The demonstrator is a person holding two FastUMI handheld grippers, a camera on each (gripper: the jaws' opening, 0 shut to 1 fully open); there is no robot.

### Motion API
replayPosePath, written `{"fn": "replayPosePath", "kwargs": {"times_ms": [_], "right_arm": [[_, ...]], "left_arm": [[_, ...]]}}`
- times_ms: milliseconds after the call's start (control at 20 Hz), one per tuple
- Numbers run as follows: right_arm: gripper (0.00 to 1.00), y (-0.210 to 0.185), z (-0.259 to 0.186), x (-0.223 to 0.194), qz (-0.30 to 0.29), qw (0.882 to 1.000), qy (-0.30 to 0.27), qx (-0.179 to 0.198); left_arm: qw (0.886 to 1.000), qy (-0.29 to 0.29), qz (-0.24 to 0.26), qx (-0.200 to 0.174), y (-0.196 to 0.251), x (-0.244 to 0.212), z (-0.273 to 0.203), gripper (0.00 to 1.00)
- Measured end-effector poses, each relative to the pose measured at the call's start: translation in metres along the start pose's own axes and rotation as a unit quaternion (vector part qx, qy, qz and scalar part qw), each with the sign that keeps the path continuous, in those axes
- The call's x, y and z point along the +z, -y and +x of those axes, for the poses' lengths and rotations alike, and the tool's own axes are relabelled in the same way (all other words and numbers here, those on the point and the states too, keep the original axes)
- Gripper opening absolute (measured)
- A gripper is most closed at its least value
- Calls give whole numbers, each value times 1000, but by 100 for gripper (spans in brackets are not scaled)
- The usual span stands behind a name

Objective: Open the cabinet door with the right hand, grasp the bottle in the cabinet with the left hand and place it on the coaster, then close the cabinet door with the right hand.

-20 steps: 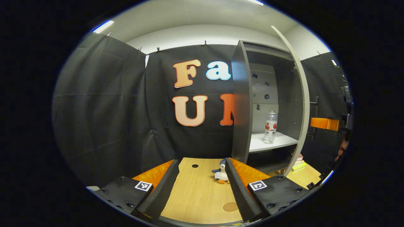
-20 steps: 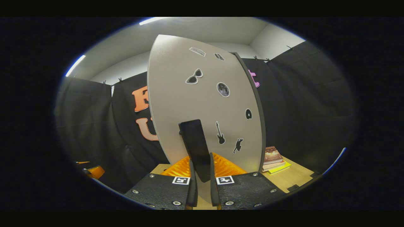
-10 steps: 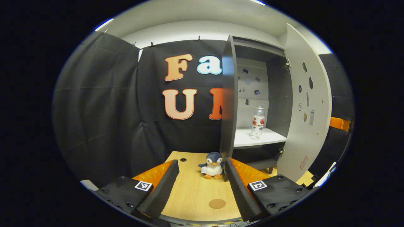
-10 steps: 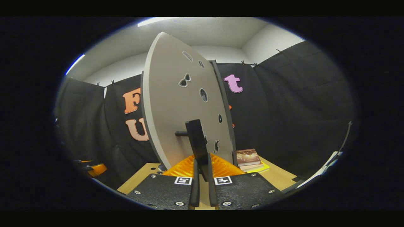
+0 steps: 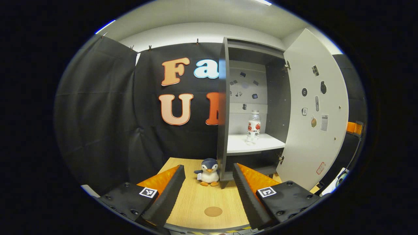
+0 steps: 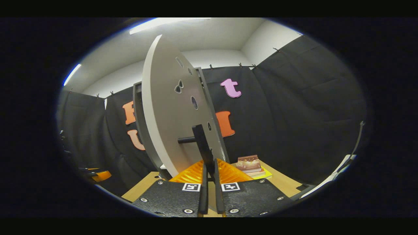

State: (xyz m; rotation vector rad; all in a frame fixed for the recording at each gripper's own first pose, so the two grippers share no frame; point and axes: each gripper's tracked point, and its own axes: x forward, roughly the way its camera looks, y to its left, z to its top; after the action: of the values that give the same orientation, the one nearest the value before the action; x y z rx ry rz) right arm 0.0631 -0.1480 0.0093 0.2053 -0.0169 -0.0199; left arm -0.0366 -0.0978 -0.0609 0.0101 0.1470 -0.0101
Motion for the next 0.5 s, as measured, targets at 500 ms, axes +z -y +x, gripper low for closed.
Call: {"fn": "replayPosePath", "kwargs": {"times_ms": [500], "right_arm": [[0,30,-2,6,-8,1000,-3,5]], "left_arm": [[1000,-9,2,-4,30,-7,-2,99]]}}
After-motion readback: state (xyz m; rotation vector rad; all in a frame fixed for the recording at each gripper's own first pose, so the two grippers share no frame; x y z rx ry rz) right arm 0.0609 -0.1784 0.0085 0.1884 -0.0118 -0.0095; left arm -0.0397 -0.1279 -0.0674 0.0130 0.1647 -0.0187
